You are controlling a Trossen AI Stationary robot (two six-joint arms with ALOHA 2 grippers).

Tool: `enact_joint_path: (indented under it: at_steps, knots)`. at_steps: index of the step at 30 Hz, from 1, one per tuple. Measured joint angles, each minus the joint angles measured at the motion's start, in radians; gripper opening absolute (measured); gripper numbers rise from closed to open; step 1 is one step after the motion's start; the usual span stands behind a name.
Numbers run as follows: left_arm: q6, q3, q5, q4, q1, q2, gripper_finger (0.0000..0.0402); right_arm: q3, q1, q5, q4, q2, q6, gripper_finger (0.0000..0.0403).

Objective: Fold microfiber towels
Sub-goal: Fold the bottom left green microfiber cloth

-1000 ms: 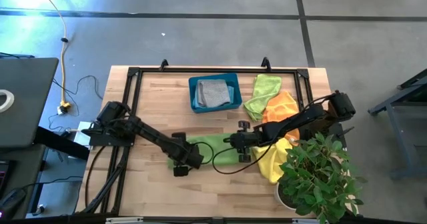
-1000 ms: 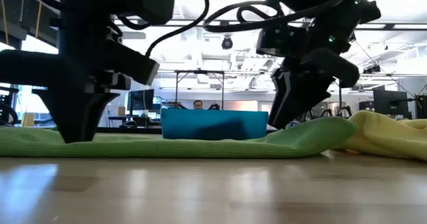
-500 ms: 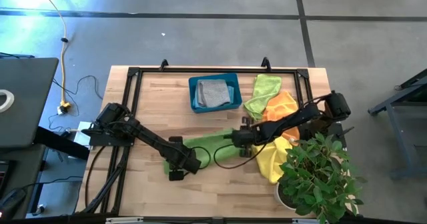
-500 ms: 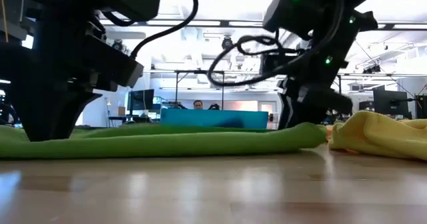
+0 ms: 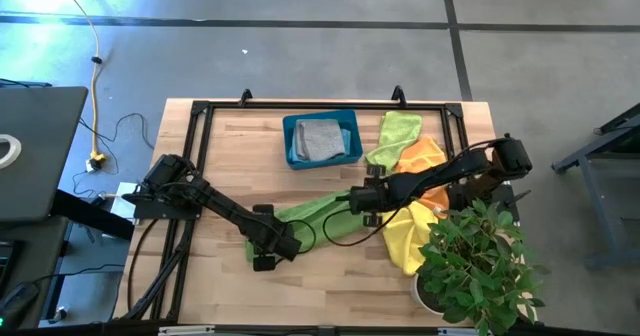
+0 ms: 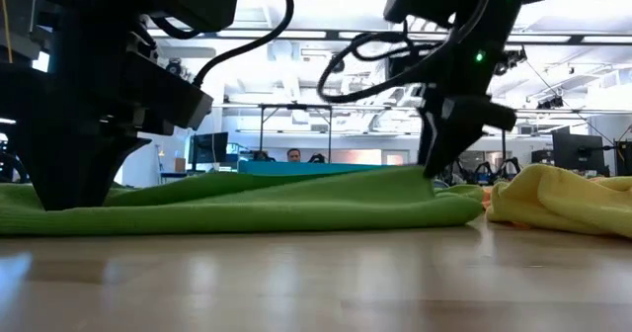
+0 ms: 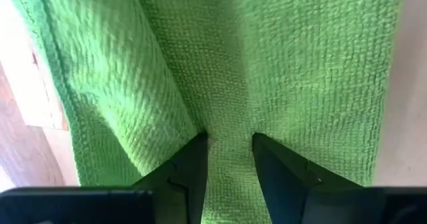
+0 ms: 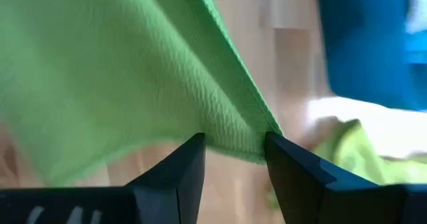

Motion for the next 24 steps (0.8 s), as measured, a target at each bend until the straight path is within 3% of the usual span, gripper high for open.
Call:
enact_joint_path:
  at_steps: [6, 13, 18, 24]
  knots:
    - [0.008, 0.000, -0.001, 0.001, 0.000, 0.000, 0.0115, 0.022, -0.008, 0.104, -0.118, -0.041, 0.001, 0.0149]
    - [0.008, 0.014, -0.004, -0.006, 0.000, 0.002, 0.0115, 0.021, -0.003, -0.045, -0.046, -0.050, 0.066, 0.0149]
    - [0.003, 0.051, -0.001, -0.015, 0.000, 0.007, 0.0115, 0.004, 0.026, -0.180, 0.169, -0.048, 0.120, 0.0149]
    - [-0.010, 0.080, 0.000, -0.022, -0.001, 0.009, 0.0115, -0.049, 0.055, -0.177, 0.299, -0.012, 0.141, 0.0149]
